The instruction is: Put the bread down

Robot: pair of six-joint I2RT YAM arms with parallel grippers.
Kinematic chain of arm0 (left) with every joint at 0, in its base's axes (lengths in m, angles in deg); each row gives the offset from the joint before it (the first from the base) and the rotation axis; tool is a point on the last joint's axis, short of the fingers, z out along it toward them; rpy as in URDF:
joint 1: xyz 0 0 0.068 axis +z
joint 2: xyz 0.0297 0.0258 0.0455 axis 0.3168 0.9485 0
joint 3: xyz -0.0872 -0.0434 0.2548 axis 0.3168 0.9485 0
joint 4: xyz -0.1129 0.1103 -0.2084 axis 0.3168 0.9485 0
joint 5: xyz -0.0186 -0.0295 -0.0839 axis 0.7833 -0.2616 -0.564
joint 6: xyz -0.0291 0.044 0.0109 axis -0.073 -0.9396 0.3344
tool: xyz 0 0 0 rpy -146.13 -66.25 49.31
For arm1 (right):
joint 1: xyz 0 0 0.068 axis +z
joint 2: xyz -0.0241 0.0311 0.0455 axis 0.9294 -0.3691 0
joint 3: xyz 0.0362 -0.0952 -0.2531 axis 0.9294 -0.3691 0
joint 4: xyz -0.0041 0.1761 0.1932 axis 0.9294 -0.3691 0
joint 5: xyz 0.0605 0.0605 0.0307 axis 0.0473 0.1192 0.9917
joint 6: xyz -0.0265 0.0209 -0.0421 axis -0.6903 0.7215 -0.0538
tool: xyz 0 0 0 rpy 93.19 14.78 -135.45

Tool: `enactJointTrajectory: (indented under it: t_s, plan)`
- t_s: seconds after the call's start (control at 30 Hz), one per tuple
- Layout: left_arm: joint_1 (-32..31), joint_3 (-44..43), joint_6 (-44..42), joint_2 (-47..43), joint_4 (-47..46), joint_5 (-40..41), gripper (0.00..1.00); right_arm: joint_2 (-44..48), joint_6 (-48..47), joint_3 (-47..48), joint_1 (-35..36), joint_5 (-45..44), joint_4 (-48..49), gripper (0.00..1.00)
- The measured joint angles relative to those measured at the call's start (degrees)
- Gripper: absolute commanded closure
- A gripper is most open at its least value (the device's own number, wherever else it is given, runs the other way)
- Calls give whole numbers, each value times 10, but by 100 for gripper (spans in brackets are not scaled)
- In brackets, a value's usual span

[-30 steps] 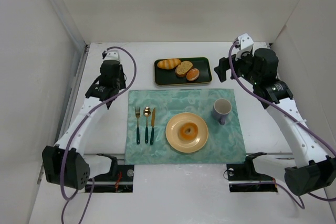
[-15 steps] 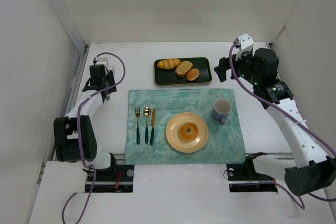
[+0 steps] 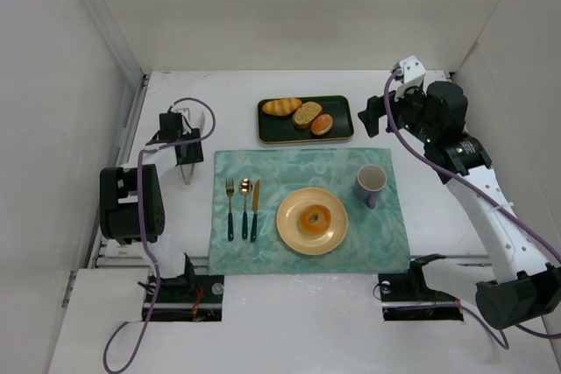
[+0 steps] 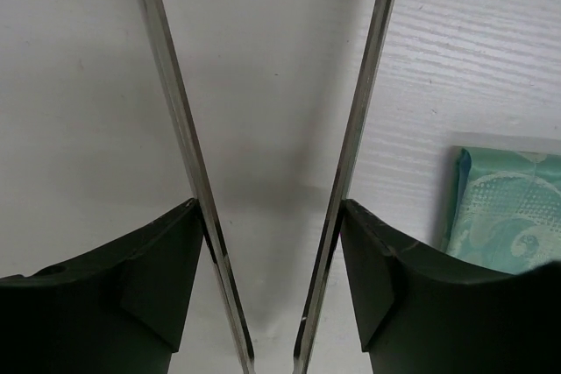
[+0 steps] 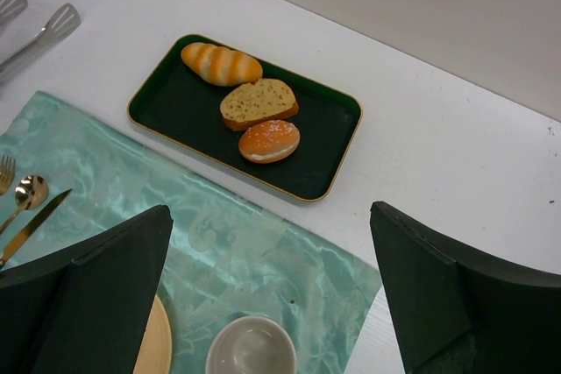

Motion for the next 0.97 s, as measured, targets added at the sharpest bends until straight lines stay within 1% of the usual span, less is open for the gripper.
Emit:
enactJointTrajectory:
  t_s: [0.07, 0.17, 0.2, 0.3, 0.47, 0.57, 0.63, 0.67, 0.7, 0.73, 0.87, 0.97]
  plan:
    - [0, -6, -1, 12, 6, 0, 38, 0, 0, 0, 0, 0, 0, 0]
    - [0, -15, 0, 24, 16, 1, 37, 2, 0, 0, 0, 0, 0, 0]
    - [0, -20, 0, 28, 21, 1, 31, 3, 0, 0, 0, 0, 0, 0]
    - [0, -32, 1, 40, 28, 1, 20, 5, 0, 0, 0, 0, 0, 0]
    - [0, -41, 9, 46, 45, 3, 12, 5, 0, 0, 0, 0, 0, 0]
    - [0, -45, 21, 28, 60, 2, 0, 5, 0, 0, 0, 0, 0, 0]
    - [-3, -46, 31, -14, 72, 1, 0, 5, 0, 0, 0, -1, 0, 0]
    - [-6, -46, 35, -45, 77, 0, 0, 6, 0, 0, 0, -1, 0, 0]
    - [-14, -49, 40, -104, 78, -1, 0, 6, 1, 0, 0, -1, 0, 0]
    - [-18, -51, 40, -121, 77, -3, 0, 6, 2, 0, 0, -1, 0, 0]
    - [-71, -57, 47, -283, 37, -27, 0, 6, 15, 0, 0, -25, 0, 0]
    - [-110, -55, 46, -352, 15, -51, 0, 6, 22, 0, 0, -47, 0, 0]
